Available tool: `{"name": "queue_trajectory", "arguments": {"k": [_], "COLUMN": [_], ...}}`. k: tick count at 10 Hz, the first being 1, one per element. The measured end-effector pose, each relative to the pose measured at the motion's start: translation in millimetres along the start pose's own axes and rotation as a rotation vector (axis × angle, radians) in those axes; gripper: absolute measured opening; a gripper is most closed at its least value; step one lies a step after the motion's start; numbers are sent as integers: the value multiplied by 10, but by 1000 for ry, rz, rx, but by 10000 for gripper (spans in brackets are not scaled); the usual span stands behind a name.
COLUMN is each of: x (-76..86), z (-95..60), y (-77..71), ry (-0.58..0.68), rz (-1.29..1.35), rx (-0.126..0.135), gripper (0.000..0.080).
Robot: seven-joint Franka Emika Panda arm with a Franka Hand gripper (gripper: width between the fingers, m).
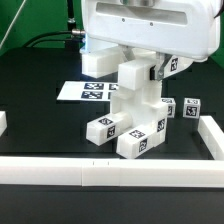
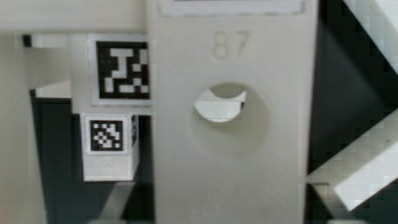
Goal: Assemble chair
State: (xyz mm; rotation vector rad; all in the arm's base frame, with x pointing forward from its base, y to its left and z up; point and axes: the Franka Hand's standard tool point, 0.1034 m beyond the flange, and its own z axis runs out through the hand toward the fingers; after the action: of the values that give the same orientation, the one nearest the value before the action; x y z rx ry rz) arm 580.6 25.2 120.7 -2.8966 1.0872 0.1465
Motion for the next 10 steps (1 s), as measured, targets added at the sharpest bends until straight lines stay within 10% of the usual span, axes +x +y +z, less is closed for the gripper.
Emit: {"name": "queue_trajectory", "arguments": {"k": [10], "x": [-41], "z": [212], "y": [11], "ry": [8], "rz": [-12], "rx": [-13], "gripper": [284]}}
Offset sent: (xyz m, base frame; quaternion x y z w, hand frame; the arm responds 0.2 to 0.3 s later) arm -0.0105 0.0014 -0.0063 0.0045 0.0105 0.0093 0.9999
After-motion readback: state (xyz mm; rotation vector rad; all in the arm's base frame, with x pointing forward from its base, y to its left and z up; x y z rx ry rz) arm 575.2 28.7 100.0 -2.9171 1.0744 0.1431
